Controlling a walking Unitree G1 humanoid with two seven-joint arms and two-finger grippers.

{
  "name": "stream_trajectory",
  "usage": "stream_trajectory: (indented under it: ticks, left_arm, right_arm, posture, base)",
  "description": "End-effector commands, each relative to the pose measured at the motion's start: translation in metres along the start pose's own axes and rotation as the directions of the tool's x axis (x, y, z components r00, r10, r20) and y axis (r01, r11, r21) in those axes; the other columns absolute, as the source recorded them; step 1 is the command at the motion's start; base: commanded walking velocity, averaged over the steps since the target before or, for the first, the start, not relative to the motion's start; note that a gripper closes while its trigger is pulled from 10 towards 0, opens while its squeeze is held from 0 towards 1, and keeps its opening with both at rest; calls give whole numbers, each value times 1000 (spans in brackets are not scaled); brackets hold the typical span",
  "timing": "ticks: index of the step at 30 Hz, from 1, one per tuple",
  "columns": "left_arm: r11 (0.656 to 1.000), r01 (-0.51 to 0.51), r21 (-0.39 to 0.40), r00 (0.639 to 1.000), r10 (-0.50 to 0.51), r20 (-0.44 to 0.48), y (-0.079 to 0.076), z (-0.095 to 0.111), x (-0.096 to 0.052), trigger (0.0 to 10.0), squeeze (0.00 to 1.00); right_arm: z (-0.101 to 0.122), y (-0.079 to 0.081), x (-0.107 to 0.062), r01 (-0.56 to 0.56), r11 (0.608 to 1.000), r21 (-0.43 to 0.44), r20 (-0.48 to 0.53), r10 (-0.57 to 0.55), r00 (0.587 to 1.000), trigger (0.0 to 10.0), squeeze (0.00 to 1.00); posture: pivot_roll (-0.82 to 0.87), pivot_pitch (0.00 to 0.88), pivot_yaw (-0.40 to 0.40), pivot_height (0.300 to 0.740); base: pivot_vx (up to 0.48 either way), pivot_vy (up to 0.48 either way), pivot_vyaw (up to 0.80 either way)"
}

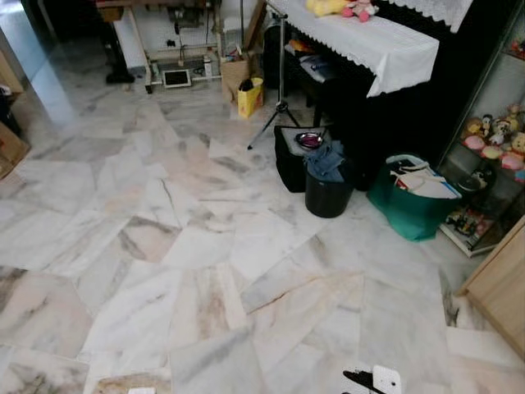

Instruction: Hang keys on a hook

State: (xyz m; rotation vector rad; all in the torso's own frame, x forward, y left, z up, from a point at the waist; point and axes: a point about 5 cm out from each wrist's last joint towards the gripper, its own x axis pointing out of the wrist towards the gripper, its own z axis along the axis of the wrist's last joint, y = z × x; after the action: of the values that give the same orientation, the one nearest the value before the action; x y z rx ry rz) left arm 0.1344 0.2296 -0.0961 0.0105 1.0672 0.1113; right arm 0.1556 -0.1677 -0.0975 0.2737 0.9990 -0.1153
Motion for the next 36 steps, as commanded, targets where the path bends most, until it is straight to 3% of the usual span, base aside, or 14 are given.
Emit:
stream_trajectory:
  ticks: [1,6,12,25,36]
  left_arm:
    - [1000,3,0,1000,-3,-4,0,-2,0,10000,0]
    - [1000,4,1,1000,-4,2,-2,-1,0,10000,0]
    - [1000,-2,-21,1000,3,14,-5,3,1,10000,0]
    - [998,-40,-53,999,41,21,4,11,2,10000,0]
    - [998,-15,-67,999,17,35,-11,13,4,10000,0]
  right_arm:
    - [-8,-2,-2,8,1000,7,-21,-8,1000,10000,0]
    - [-6,-3,-2,-1,999,47,-3,1,1000,10000,0]
    - [-2,-4,-1,3,999,54,0,-3,1000,10000,0]
    - [4,11,2,-28,999,44,-2,28,1000,10000,0]
    - [11,-3,1,-1,998,59,27,0,1000,10000,0]
  posture:
    - [-3,0,15,657]
    - [15,0,0,657]
    - [58,0,-29,687]
    - [95,0,-12,740]
    - [100,0,-55,740]
  base:
    - [0,0,0]
    - [0,0,0]
    - [0,0,0]
    - [0,0,0]
    - [0,0,0]
